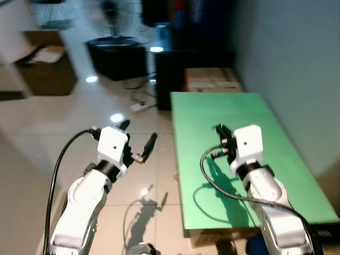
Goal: Hang keys on a hook
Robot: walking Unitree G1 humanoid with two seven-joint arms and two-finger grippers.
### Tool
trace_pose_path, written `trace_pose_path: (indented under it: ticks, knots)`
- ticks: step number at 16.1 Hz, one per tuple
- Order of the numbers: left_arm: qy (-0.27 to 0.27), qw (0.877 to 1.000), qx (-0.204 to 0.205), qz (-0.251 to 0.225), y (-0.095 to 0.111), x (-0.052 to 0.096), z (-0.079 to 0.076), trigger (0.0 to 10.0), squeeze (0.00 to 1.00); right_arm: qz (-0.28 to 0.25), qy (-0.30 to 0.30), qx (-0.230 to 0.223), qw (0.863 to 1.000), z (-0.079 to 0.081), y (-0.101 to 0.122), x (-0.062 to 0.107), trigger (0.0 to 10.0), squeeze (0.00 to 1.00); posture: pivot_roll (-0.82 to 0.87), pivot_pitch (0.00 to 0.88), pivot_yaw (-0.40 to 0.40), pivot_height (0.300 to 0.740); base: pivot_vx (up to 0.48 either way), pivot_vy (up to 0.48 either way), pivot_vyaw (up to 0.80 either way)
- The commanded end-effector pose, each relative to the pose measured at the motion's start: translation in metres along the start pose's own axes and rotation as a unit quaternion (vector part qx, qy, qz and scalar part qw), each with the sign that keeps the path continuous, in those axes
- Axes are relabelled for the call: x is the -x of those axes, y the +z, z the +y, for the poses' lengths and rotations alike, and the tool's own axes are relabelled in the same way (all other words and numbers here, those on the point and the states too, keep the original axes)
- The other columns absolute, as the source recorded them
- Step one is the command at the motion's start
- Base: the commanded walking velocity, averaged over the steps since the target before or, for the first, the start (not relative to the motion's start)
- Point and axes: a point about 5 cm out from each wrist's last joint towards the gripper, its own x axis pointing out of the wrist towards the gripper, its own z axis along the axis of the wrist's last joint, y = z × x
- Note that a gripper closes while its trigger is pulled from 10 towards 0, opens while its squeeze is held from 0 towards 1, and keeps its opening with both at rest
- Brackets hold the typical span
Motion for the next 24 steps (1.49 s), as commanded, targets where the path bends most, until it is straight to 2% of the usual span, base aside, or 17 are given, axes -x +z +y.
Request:
trace_pose_path:
  ticks: [1,4,6,8,11,15,19,24]
  knots:
    - [-0.003,1.000,-0.004,0.007,-0.003,0.003,-0.001,10.0,0.00,0.012,-0.008,-0.005,1.000,-0.002,-0.004,0.002,10.0,0.00,-0.09,0.000,0.034,0.740,0.000,0.000,0.80]
    - [0.010,1.000,-0.005,0.010,-0.005,0.005,-0.003,10.0,0.00,0.033,0.003,-0.007,0.999,0.002,-0.017,0.008,10.0,0.00,-0.08,0.000,0.012,0.740,0.000,0.000,0.80]
    - [0.027,0.999,-0.017,0.003,0.000,-0.004,0.002,10.0,0.00,0.043,0.017,-0.020,0.999,0.005,-0.022,0.005,10.0,0.00,-0.06,0.000,-0.007,0.740,0.000,0.000,0.80]
    - [0.041,0.999,-0.009,0.006,0.002,-0.006,0.006,10.0,0.00,0.040,0.032,-0.015,0.999,0.010,-0.021,0.000,10.0,0.00,-0.04,0.000,-0.009,0.740,0.000,0.000,0.80]
    - [0.042,0.999,-0.025,0.007,0.002,-0.005,0.007,10.0,0.00,0.028,0.057,-0.013,0.998,0.017,-0.017,-0.004,10.0,0.00,-0.03,0.000,-0.013,0.740,0.000,0.000,0.80]
    - [0.053,0.998,-0.013,0.012,-0.001,-0.002,0.003,10.0,0.00,0.034,0.055,-0.018,0.998,0.017,-0.021,-0.004,10.0,0.00,-0.02,0.000,-0.016,0.740,0.000,0.000,0.80]
    - [0.050,0.998,-0.026,0.019,-0.002,-0.006,0.000,10.0,0.00,0.040,0.038,-0.021,0.998,0.013,-0.024,-0.002,10.0,0.00,-0.04,0.000,0.009,0.740,0.000,0.000,0.80]
    - [0.048,0.998,-0.020,0.018,-0.003,-0.008,-0.004,10.0,0.00,0.051,0.043,-0.013,0.998,0.010,-0.030,0.003,10.0,0.00,-0.04,0.000,-0.009,0.740,0.000,0.000,0.80]
